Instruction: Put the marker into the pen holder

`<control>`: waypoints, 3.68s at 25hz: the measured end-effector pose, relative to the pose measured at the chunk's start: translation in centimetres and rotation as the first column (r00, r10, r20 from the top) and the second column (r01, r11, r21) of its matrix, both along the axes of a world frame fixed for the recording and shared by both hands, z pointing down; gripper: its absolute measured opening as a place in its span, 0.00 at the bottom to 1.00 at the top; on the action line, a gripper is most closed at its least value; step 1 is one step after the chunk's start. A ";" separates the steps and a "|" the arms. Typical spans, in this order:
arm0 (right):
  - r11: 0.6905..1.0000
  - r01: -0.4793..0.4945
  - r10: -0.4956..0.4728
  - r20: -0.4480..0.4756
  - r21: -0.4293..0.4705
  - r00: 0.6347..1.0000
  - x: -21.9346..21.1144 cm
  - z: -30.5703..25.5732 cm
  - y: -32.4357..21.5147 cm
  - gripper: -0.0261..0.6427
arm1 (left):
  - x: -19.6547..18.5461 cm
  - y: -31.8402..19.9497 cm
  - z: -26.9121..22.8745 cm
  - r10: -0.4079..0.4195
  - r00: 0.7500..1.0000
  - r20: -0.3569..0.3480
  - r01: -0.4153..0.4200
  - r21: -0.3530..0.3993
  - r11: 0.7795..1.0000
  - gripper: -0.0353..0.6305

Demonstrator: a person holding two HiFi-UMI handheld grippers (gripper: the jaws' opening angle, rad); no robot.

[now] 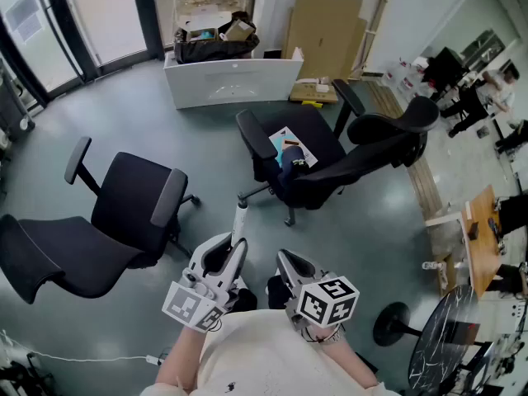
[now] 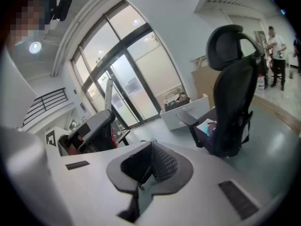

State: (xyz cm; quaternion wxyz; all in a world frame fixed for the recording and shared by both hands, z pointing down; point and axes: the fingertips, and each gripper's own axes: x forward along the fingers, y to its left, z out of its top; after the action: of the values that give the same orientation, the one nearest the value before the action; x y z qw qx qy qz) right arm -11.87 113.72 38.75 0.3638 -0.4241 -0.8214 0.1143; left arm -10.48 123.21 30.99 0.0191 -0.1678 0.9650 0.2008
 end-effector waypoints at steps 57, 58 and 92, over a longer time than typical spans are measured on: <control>-0.232 -0.973 0.973 0.027 0.018 -0.231 15.8 -1.6 -89.9 0.06 | 2.8 -101.4 -4.1 0.984 -0.174 0.041 -0.985 -0.019 -0.173 0.17; -0.257 -0.966 0.966 0.022 0.018 -0.257 16.7 -1.2 -90.9 0.06 | 3.6 -102.6 -3.9 0.980 -0.194 0.037 -0.981 -0.019 -0.193 0.17; -0.284 -0.956 0.957 -0.036 0.080 -0.287 27.4 3.7 -130.1 0.06 | 10.7 -146.2 4.8 0.991 -0.107 -0.077 -0.991 -0.073 -0.113 0.17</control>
State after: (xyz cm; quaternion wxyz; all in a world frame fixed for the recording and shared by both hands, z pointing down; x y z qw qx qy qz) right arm 15.54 -16.34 42.41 0.1650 0.4132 -0.8155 0.3702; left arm 0.21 -23.02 35.78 -0.1442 -0.8310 0.5285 0.0964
